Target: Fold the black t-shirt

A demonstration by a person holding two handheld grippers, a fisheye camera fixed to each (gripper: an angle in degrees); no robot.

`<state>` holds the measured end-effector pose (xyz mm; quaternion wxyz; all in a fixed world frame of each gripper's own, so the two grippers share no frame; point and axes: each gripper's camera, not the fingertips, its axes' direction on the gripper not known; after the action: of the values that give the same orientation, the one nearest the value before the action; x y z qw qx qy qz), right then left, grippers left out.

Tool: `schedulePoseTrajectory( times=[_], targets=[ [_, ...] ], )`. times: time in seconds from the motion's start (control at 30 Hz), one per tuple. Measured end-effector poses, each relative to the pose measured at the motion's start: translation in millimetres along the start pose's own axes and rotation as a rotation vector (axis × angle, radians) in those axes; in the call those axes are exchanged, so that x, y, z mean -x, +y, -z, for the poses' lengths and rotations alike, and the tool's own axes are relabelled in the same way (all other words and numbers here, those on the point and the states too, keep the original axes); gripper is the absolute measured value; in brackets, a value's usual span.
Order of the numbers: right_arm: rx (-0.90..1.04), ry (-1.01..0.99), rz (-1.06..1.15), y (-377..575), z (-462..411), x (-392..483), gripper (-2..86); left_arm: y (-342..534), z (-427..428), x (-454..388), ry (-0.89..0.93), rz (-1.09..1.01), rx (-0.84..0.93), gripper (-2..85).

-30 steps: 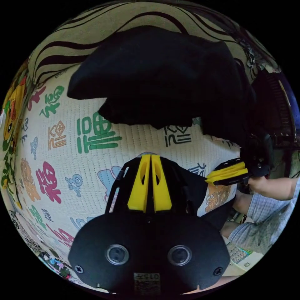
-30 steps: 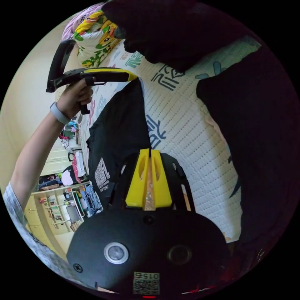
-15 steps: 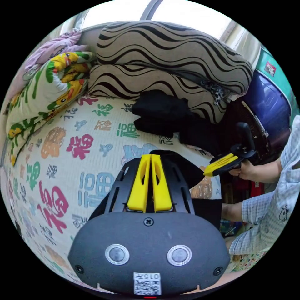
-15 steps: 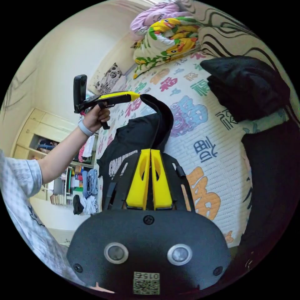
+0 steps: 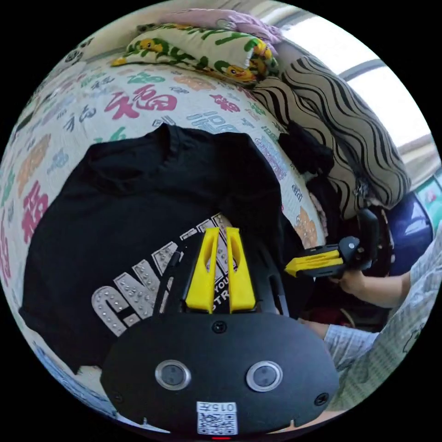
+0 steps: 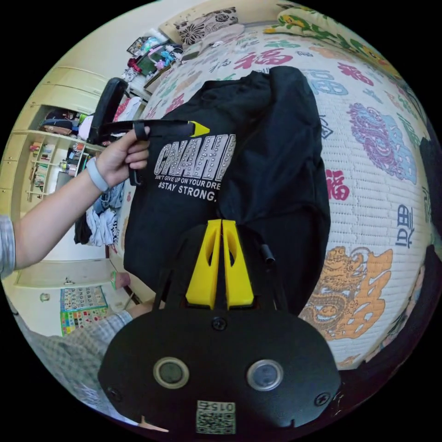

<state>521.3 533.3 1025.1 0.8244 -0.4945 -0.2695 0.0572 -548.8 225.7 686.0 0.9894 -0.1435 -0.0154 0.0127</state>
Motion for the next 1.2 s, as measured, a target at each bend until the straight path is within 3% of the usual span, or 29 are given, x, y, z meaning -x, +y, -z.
schedulePoseTrajectory(
  times=[0.2, 0.4, 0.6, 0.73, 0.8, 0.9, 1.03, 1.2],
  targets=[
    [0.022, 0.024, -0.042, -9.9, 10.5, 0.4, -0.5, 3.8, -7.7, 55.6, 0.238, 0.310, -0.135, 8.3],
    [0.042, 0.035, -0.049, -18.9, 14.1, 18.6, -0.5, 5.2, 20.7, 75.0, 0.324, 0.298, -0.157, 0.0],
    [0.048, -0.004, -0.021, -27.0, 0.9, 48.1, -0.4, 42.7, 112.4, 81.4, 0.033, 0.155, -0.207, -0.4],
    [0.182, -0.101, -0.125, -36.2, -30.4, 36.1, 0.2, 67.8, 118.1, 106.8, -0.037, 0.212, -0.074, 1.1],
    [0.127, -0.103, -0.160, -30.3, -18.4, 30.5, 0.9, 72.5, 121.7, 110.6, -0.089, 0.236, -0.031, 3.0],
    [-0.006, -0.169, -0.291, -13.1, 13.8, 4.8, 3.3, 69.1, 149.6, 97.8, -0.149, 0.185, -0.114, 4.6],
    [-0.148, -0.355, -0.565, 8.4, 21.8, -56.1, 5.8, 28.9, 159.7, 79.1, -0.054, 0.061, -0.142, 7.0],
    [-0.165, -0.523, -0.711, 10.3, 0.8, -78.0, 5.2, -24.2, 131.7, 73.5, -0.045, 0.064, -0.039, 6.5]
  ],
)
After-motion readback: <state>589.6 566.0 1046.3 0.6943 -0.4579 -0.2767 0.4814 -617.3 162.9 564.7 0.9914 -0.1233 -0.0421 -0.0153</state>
